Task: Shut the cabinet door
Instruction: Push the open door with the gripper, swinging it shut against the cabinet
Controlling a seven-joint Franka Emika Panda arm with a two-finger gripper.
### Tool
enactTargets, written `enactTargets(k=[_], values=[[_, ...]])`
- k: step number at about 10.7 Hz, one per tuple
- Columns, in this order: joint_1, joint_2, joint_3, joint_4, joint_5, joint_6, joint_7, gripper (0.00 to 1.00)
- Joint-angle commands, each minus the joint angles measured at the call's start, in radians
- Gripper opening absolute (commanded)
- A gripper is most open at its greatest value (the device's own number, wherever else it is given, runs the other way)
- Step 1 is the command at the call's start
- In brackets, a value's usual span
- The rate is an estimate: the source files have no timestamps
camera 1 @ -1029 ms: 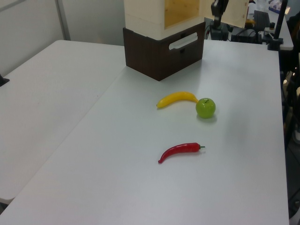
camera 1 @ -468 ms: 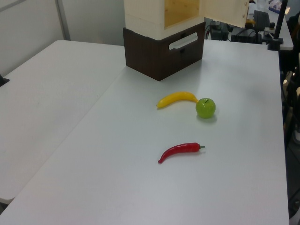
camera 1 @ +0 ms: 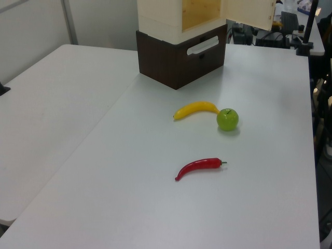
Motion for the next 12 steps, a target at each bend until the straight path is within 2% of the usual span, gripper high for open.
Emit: enactTargets(k=[1,6,7,9,10,12], values=[[-0.041,0.020,-0.044,-0.005,0.010,0.025,-0.095,0.01],[-0.075,0.067,-0.042,-0.047,0.015,0.019,-0.138,0.01],[-0.072,0.073,-0.039,-0.048,0.039,0.019,-0.138,0.01],[-0.070,0.084,-0.041,-0.047,0.152,0.023,-0.138,0.01],[-0.069,0.084,-0.035,-0.047,0.177,0.025,-0.138,0.01],[-0.058,0.086,-0.022,-0.047,0.182,0.025,-0.133,0.01]])
